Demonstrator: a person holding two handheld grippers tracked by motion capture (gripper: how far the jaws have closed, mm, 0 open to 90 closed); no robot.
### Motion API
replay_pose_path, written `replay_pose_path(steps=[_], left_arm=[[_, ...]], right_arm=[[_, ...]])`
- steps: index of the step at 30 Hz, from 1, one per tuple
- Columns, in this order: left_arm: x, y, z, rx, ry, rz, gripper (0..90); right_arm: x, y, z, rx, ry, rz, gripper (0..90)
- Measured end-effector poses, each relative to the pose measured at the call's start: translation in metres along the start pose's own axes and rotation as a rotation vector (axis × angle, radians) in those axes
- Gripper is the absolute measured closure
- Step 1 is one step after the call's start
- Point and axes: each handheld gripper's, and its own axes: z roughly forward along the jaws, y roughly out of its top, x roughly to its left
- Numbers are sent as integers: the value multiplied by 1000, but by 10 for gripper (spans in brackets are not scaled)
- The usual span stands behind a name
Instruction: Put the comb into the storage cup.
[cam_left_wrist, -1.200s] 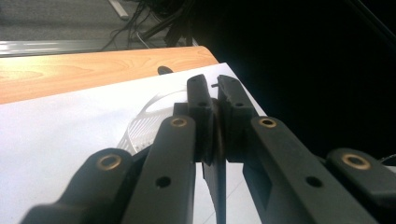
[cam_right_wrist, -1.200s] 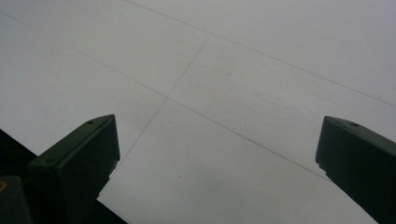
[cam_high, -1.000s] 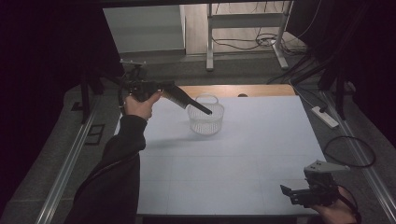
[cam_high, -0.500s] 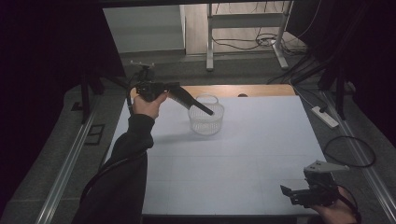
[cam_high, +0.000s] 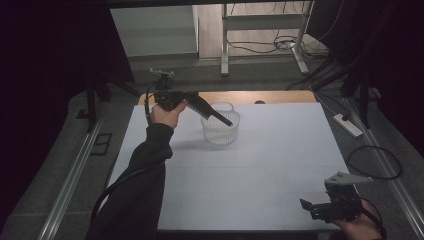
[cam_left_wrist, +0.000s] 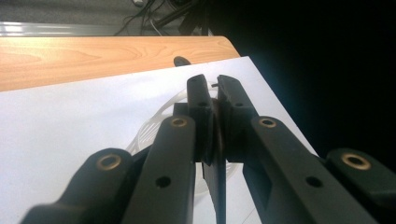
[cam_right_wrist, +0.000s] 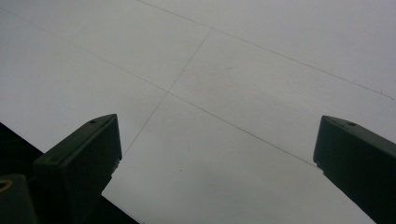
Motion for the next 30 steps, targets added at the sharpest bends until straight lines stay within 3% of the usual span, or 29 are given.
replay_pose_path(steps=[30], left_arm=[[9, -11, 35, 31, 16, -30, 839]], right_arm=[[0, 0, 0, -1, 12, -7, 30]])
